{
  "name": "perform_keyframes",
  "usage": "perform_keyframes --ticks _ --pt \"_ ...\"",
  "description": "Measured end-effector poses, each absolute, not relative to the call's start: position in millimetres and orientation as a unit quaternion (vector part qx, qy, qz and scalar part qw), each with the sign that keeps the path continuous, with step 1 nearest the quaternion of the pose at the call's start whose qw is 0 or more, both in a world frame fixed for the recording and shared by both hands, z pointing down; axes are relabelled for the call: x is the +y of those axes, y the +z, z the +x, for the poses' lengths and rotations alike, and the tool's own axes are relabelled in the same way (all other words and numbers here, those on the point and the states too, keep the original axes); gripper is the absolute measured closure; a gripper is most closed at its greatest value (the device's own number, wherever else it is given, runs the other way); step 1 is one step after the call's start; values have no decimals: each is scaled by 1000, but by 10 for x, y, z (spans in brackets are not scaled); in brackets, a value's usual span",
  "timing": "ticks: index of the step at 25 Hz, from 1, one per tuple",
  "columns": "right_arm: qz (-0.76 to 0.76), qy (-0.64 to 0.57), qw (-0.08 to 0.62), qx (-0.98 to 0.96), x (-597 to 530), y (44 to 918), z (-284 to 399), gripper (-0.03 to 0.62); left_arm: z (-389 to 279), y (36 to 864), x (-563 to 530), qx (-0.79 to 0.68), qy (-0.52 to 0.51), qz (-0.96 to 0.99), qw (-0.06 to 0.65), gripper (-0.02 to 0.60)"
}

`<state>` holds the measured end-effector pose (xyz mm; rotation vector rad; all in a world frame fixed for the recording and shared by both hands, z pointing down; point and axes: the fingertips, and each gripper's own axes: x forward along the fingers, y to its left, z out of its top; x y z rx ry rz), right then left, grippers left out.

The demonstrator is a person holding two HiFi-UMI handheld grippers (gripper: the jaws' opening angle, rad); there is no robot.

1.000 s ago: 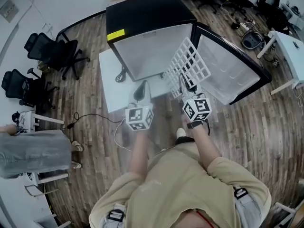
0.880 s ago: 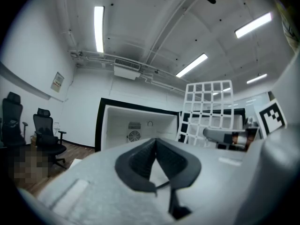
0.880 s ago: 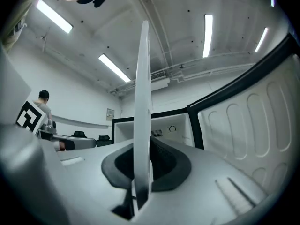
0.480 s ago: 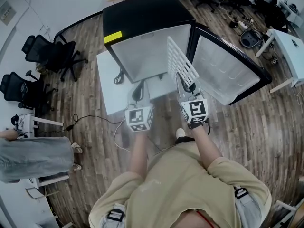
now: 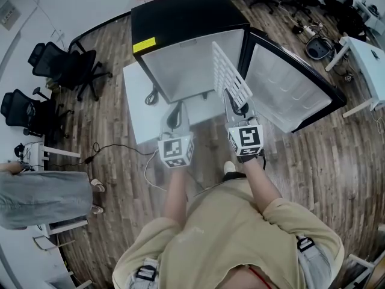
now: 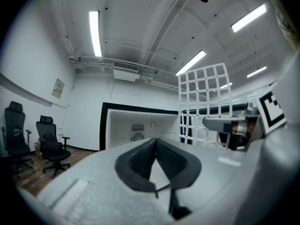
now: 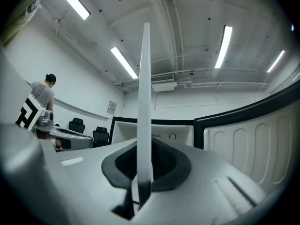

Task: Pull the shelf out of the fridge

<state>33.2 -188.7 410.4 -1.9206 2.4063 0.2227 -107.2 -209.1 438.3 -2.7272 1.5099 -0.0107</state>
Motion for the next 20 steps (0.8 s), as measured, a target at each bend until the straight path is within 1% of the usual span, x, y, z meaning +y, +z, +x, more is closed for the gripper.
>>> perform_keyframes --ticks 4,8,20 --pt "-624 64 28 779 -1914 4117 356 568 -1081 4385 -2104 484 -1 -875 6 583" --pt "-619 39 52 783 -1933 4150 385 568 -1065 4379 -2117 481 2 -877 4 583" --pt "-629 28 50 776 -1974 4207 553 568 -929 4441 -2134 473 -5 -881 -3 583"
